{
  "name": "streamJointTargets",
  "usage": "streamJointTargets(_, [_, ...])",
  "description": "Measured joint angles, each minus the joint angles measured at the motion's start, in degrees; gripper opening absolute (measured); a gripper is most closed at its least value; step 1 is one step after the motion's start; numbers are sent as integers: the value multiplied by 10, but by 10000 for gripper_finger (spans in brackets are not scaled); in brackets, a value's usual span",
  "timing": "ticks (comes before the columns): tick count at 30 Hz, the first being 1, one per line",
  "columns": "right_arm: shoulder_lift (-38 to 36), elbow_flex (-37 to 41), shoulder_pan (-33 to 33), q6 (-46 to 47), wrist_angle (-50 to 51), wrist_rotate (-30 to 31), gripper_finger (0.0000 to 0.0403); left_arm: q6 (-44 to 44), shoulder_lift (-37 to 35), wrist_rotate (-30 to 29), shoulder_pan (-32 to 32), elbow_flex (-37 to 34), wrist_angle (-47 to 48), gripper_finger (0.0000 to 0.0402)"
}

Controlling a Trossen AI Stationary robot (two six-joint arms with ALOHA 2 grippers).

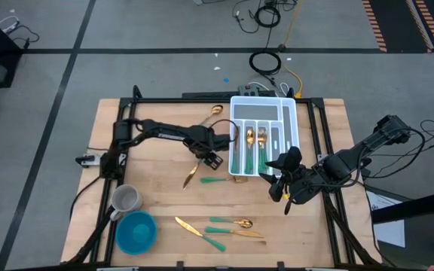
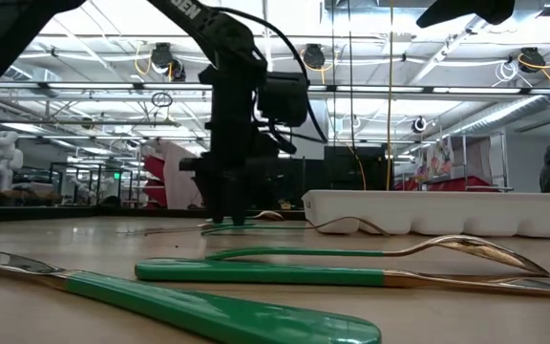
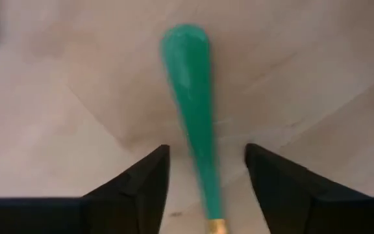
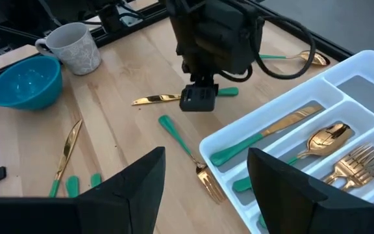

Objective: Sort silverware
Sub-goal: Put the top green table knife into the white cutlery tray

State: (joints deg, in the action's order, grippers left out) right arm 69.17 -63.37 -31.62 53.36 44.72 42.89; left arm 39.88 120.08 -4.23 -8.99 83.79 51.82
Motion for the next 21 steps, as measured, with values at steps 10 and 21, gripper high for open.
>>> streamJointTargets(10, [0,0,0,1,1,-1,212,-42,48,83,-2,7,-5,32])
streamJointTargets(21, [0,0,0,1,0,-1,212,-45,31,56,-4,44,39,24])
